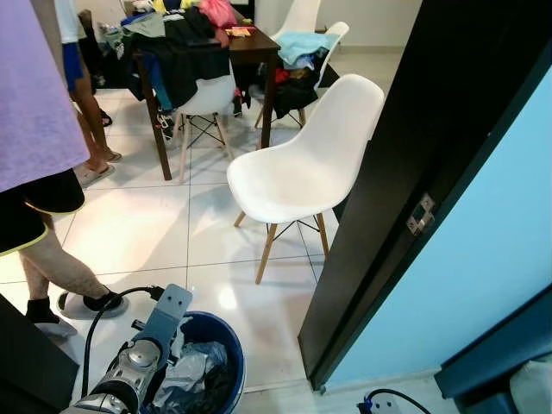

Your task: Clean up the room

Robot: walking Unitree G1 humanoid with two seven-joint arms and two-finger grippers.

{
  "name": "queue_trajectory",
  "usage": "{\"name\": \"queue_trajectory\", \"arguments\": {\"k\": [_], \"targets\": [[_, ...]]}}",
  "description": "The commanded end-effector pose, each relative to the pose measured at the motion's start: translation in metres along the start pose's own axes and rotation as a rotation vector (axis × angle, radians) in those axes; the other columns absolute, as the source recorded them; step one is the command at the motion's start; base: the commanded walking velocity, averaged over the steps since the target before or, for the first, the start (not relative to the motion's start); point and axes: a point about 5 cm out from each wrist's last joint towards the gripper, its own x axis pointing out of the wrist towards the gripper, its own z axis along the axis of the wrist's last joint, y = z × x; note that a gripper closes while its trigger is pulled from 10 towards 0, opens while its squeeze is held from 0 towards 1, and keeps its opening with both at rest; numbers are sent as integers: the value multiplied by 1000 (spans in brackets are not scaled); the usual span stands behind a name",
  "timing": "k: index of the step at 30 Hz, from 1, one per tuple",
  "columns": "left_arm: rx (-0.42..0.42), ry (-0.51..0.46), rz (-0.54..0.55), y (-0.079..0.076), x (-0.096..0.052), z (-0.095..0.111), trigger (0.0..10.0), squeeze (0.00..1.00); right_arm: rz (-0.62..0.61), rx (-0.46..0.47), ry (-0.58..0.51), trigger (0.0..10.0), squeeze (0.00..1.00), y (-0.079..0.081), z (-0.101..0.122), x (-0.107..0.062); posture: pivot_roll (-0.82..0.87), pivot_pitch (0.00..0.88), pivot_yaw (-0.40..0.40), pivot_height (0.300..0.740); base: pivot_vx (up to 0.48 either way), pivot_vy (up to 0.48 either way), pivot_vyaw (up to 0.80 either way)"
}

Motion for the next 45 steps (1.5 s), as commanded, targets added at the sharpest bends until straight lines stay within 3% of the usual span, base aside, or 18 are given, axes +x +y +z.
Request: {"name": "queue_trajectory", "arguments": {"k": [1, 15, 18, 19, 20, 21, 22, 24, 25, 27, 31, 40, 45], "targets": [[55, 21, 21, 6, -1, -5, 10000, 1000, -10, 25, 3, 10000, 0, -3, -6, -1, -249, 152, -55, 740, 0, 0, 0], [107, 67, 8, 1, -5, -20, 10000, 1000, -14, 41, 6, 10000, 0, -5, -10, -2, -256, 153, -53, 740, 0, 0, 0], [40, 138, -14, -10, -10, -38, 10000, 1000, -18, 42, 0, 10000, 0, -5, -6, -2, -232, 126, -52, 740, 0, 0, 0], [12, 159, -17, -12, -12, -42, 10000, 843, -19, 41, -1, 10000, 0, -6, -5, -2, -232, 126, -52, 740, 0, 0, 0], [12, 159, -17, -12, -12, -42, 10000, 843, -19, 41, -1, 10000, 0, -6, -5, -2, -232, 126, -52, 740, 0, 0, 0], [-45, 191, -14, -15, -14, -50, 10000, 843, -19, 38, 0, 10000, 0, -5, -3, -1, -220, 119, -52, 740, 0, 0, 0], [-124, 238, -1, -18, -19, -61, 10000, 0, -17, 32, 3, 10000, 0, -4, -3, -1, -209, 112, -54, 740, 0, 0, 0], [-255, 313, 31, -22, -27, -80, 10000, 0, -15, 21, 8, 10000, 0, -1, -2, 0, -190, 102, -57, 740, 0, 0, 0], [-255, 313, 31, -22, -27, -80, 10000, 0, -15, 21, 8, 10000, 0, -1, -2, 0, -190, 102, -57, 740, 0, 0, 0], [-395, 407, 80, -25, -38, -103, 10000, 0, -11, 6, 13, 10000, 0, 2, 0, 1, -175, 93, -59, 740, 0, 0, 0], [-483, 483, 112, -28, -49, -122, 10000, 0, -11, -6, 14, 10000, 0, 3, 2, 1, -149, 78, -64, 740, 0, 0, 0], [-563, 535, 141, -30, -59, -136, 10000, 0, -30, -34, 3, 10000, 0, 1, 12, 2, -110, 64, -75, 740, -303, 0, 0], [-510, 532, 103, -30, -55, -131, 10000, 0, -38, -38, -14, 10000, 0, 0, 20, 3, -109, 55, -69, 740, -382, 0, 0]]}}
